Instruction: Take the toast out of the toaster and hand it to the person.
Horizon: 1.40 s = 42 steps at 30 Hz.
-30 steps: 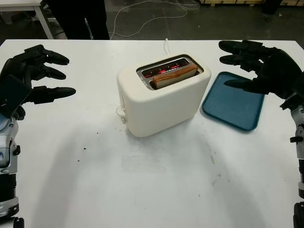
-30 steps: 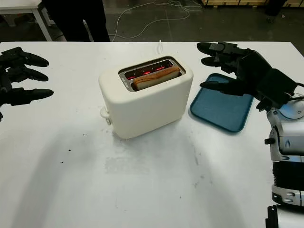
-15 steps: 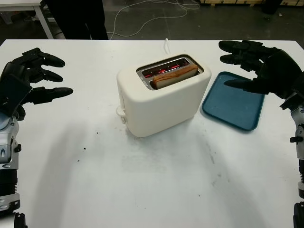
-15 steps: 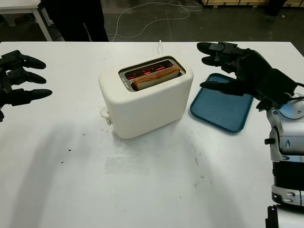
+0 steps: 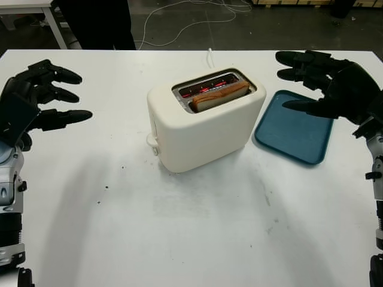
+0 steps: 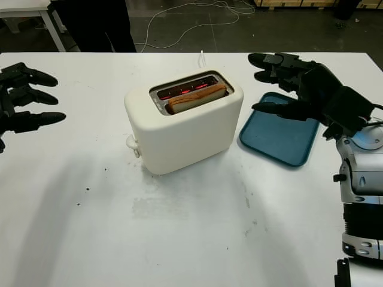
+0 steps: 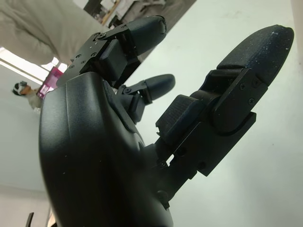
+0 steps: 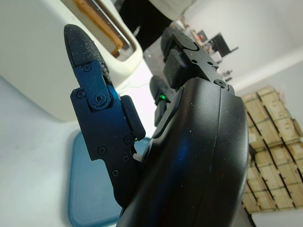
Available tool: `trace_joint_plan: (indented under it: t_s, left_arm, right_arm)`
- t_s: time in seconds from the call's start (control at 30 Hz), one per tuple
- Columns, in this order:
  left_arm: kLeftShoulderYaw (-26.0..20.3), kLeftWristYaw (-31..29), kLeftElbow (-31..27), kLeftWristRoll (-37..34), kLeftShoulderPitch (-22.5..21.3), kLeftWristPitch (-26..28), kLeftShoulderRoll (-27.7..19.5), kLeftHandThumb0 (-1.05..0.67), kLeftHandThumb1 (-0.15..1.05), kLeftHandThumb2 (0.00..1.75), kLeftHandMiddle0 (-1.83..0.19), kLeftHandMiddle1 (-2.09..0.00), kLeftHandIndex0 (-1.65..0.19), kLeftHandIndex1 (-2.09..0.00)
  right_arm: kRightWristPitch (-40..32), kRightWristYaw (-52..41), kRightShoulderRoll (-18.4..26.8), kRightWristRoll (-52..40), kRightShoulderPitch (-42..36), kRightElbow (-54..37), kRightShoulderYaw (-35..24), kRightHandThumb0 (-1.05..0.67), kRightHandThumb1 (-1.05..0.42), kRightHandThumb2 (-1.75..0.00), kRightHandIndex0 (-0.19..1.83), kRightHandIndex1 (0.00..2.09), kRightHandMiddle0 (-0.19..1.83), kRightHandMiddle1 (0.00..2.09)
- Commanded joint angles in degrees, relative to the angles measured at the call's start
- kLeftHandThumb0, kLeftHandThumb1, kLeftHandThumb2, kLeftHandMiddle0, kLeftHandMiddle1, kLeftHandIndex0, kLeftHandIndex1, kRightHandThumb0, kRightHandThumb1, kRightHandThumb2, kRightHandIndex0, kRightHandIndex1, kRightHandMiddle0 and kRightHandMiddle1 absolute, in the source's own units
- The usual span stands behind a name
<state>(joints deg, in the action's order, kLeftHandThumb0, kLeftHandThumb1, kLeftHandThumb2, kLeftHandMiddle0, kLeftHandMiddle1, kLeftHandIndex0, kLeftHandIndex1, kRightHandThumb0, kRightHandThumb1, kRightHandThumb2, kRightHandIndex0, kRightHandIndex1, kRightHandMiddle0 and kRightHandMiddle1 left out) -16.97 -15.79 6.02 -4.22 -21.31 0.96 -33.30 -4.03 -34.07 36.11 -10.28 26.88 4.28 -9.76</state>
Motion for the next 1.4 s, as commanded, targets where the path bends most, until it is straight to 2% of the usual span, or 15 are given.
trace_joint_plan:
  t_s: [0.0,0.4,0.63,1.37]
  left_arm:
    - [0.1,-0.2,-1.2,-0.2,0.0,-0.5,-0.1,-1.05,0.50,0.00,-0.52,-1.16,-0.50,-1.07]
    - [0.2,-1.1,-3.4,-0.6,0.5,0.2,0.0,-1.05,0.51,0.00,-0.50,-1.17,-0.50,-1.06]
    - [0.3,-1.4,-6.3,-0.9,1.2,2.5,0.3,-1.05,0.49,0.00,-0.50,-1.16,-0.50,-1.04]
    - [0.0,-1.8,-6.5,-1.0,1.0,2.6,0.6,-1.05,0.50,0.00,-0.49,-1.17,-0.50,-1.03]
  right_arm:
    - [0.7,0.1,-0.2,0.2,0.1,0.5,0.0,-0.67,-0.81,0.00,0.13,0.62,0.43,0.01]
    - [0.7,-0.2,-0.3,-0.3,0.2,0.4,-0.1,-0.69,-0.81,0.00,0.12,0.63,0.42,0.00]
    - [0.8,-0.1,-0.4,-0.2,0.3,0.4,0.0,-0.66,-0.81,0.00,0.12,0.64,0.43,0.00]
    - [0.8,-0.2,-0.8,-0.6,0.5,0.6,0.0,-0.66,-0.80,0.00,0.12,0.64,0.43,0.01]
